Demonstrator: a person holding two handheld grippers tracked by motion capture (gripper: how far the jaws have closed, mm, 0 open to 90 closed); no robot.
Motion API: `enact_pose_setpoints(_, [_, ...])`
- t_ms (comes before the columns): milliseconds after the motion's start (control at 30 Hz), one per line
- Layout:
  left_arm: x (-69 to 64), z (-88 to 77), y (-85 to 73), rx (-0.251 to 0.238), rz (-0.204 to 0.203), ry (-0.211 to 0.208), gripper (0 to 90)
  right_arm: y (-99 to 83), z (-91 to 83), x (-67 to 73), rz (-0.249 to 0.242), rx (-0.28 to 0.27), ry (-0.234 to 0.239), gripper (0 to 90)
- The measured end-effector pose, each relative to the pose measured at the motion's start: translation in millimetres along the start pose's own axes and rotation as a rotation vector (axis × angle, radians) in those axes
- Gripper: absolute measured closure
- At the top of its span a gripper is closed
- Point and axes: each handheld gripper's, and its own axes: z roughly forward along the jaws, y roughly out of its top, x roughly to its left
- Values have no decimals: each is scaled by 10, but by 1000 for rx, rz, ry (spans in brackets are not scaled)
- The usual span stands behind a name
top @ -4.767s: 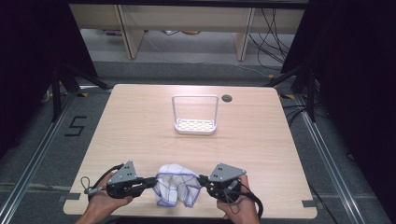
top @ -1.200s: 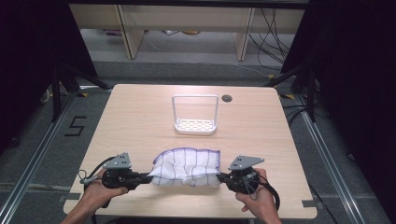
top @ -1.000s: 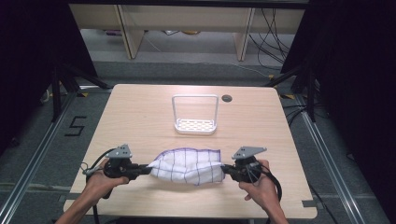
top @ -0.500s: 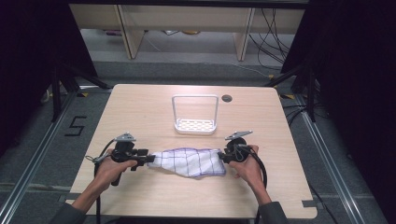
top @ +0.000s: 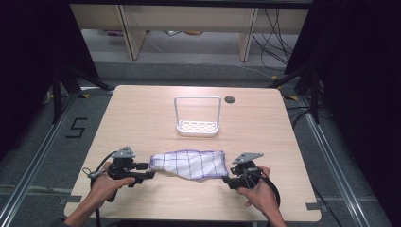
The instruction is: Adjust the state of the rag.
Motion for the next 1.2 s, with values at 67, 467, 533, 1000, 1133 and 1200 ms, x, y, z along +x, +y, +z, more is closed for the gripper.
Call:
enact_pose_setpoints(67, [-20, 62, 9, 2, 12, 6, 471, -7, 38, 38, 2, 5, 5, 515])
enact_pose_setpoints(467, [-44, 336, 151, -2, 48, 71, 498, 75, 349, -62, -36, 28, -23, 767])
enact_pose_setpoints(533, [-28, 374, 199, -38, 72, 86, 613, 98, 334, -90, -56, 23, -18, 838])
enact_pose_setpoints(1000, [-59, 109, 397, -66, 86, -62, 853, 218, -35, -69, -101, -77, 15, 853])
enact_pose_setpoints(1133, [-114, -6, 426, -93, 61, -110, 855, 220, -139, -119, -103, -72, 48, 847])
enact_pose_setpoints(1200, [-131, -45, 426, -91, 52, -141, 855, 213, -197, -115, -57, -62, 40, 842])
